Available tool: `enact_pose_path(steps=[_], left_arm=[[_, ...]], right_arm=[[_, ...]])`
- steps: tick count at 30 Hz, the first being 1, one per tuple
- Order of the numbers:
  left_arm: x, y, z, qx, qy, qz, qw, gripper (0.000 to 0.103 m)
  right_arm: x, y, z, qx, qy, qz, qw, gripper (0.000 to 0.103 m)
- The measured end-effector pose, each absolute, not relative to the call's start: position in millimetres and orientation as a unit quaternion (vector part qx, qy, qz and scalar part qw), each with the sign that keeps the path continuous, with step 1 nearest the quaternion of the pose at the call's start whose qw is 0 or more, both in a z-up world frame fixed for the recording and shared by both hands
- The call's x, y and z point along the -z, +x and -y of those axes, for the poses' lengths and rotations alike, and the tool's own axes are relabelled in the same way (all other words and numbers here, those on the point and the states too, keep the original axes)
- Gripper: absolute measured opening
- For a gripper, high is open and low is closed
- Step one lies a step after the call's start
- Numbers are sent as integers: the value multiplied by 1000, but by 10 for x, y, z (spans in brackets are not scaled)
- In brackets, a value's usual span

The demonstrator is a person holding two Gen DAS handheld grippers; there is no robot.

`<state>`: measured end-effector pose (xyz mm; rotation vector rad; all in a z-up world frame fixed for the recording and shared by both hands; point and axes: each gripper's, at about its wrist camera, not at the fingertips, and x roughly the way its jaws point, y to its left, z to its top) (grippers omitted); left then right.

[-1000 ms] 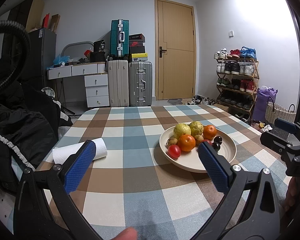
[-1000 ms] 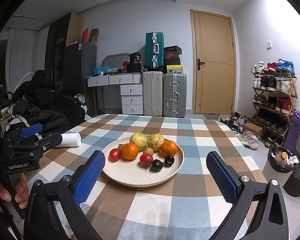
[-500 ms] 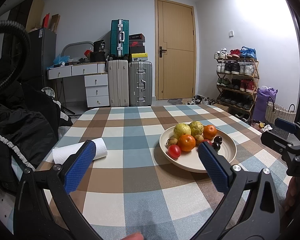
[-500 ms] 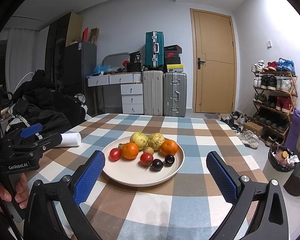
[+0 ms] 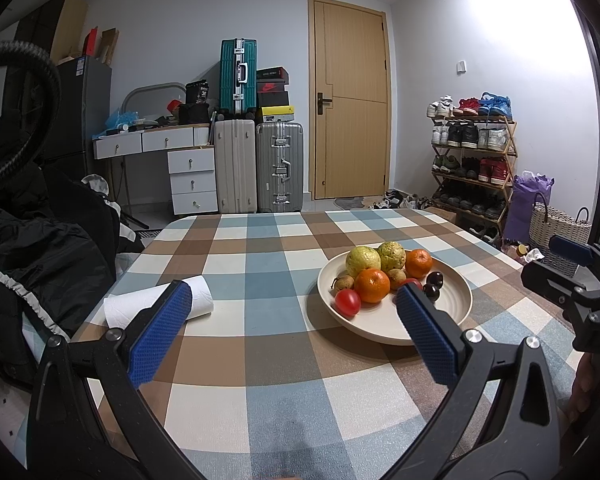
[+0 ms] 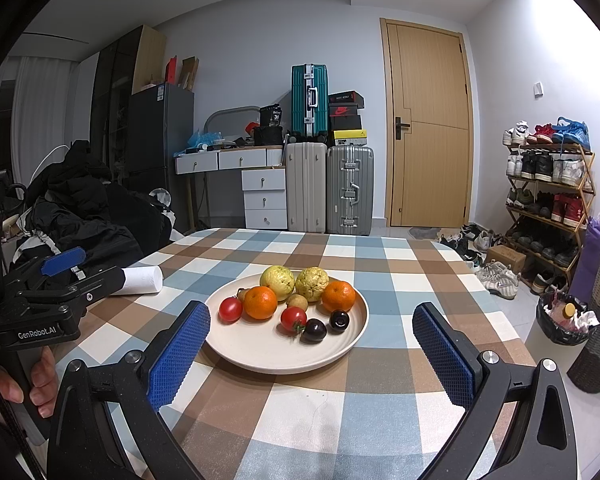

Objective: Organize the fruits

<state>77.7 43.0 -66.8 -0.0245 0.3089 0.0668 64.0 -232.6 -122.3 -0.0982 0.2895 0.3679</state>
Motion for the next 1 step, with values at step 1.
enact_pose_path(steps=[1], left_arm=[[667,779,-429,-34,-13,-154,987,102]], right_arm=[[1226,641,2328,-182,-48,-143,972,103]])
